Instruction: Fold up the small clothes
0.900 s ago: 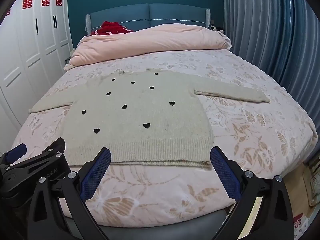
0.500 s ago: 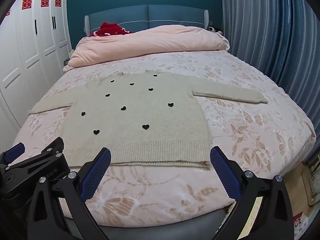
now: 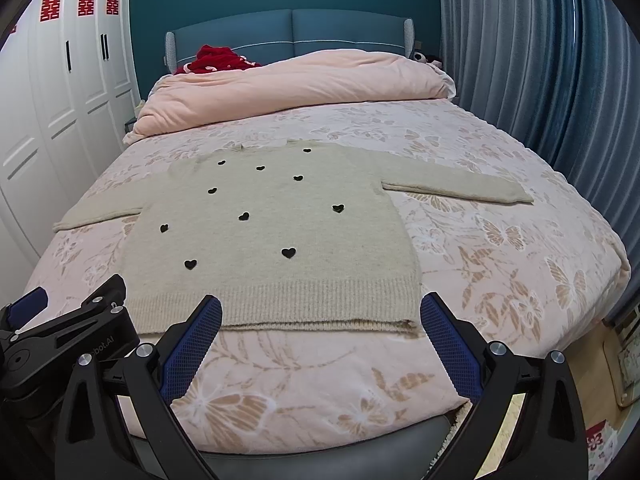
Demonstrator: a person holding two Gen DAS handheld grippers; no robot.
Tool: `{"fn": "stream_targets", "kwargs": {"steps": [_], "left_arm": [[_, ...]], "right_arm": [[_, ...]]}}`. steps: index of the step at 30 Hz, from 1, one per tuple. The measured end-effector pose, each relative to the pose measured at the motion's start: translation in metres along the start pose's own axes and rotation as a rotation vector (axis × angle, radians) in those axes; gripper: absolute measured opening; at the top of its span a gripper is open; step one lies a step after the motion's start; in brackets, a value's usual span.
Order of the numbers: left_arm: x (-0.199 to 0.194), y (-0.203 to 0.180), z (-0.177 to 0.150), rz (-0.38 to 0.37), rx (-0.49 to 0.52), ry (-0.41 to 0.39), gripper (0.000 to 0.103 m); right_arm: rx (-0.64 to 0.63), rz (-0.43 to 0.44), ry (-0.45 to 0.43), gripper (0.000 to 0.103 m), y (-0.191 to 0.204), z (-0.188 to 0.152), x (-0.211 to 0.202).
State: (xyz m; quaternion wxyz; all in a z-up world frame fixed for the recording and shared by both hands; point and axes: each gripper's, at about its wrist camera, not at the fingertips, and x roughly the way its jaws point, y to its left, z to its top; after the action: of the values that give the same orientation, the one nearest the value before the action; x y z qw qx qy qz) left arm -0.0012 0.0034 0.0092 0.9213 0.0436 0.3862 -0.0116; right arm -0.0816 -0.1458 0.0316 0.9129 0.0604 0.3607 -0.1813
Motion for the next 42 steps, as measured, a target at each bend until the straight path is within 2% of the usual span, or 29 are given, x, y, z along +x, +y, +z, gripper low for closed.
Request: {"fn": "stream_targets", "kwargs": {"steps": [42], "left_arm": [[-0.0021, 0.0014, -0.0009, 0.014, -0.001, -0.007, 0.096]], "right_arm": [[0.0, -0.008, -0.001, 0.098, -0.0033, -0.0027, -0.0002]]}}
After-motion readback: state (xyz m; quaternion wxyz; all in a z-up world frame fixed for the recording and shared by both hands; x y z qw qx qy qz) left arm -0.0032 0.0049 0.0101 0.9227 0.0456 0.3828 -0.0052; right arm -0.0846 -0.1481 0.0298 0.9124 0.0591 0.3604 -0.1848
